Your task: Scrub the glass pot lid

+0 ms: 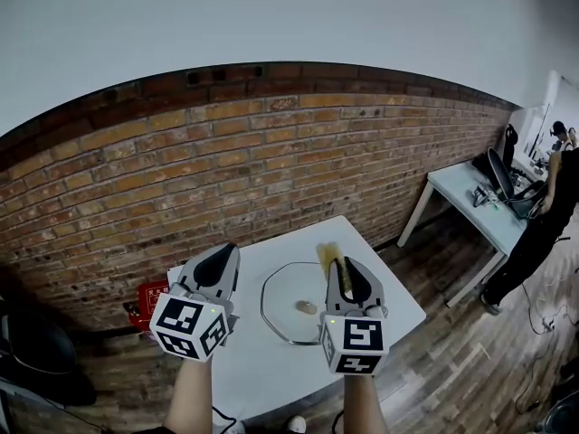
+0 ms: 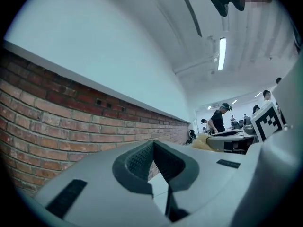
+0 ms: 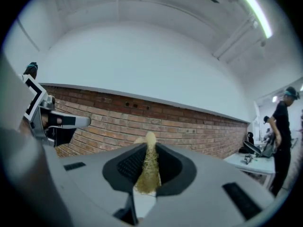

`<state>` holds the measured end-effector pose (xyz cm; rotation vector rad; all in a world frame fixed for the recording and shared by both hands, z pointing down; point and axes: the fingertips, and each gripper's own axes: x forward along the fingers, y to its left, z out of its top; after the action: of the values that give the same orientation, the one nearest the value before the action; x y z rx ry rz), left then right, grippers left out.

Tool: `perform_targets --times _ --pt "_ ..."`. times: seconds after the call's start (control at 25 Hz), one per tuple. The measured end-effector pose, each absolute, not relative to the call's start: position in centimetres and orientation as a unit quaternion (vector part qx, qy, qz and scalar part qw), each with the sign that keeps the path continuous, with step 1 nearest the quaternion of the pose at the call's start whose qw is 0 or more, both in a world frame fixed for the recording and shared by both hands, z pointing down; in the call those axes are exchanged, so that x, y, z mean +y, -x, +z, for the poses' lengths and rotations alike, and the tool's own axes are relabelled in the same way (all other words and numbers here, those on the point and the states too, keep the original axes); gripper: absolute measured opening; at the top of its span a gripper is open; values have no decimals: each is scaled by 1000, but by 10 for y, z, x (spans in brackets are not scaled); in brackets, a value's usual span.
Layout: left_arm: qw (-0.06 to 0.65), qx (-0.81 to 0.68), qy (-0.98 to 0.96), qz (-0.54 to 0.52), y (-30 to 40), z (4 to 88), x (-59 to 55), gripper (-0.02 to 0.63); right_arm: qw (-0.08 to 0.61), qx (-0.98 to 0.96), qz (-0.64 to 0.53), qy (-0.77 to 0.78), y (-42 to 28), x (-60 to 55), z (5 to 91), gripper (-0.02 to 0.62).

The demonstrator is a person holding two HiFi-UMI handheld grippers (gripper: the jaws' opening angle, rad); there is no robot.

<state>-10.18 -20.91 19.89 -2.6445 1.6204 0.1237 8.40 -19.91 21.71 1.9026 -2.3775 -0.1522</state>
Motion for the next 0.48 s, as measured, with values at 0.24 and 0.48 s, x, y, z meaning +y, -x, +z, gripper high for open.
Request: perform_targets --times 0.24,0.48 --pt "30 521 852 45 106 191 -201 9 42 -779 -58 -623 -75 -189 203 58" --pt "30 524 850 45 117 192 -198 11 40 -779 -56 -623 -63 -186 205 58"
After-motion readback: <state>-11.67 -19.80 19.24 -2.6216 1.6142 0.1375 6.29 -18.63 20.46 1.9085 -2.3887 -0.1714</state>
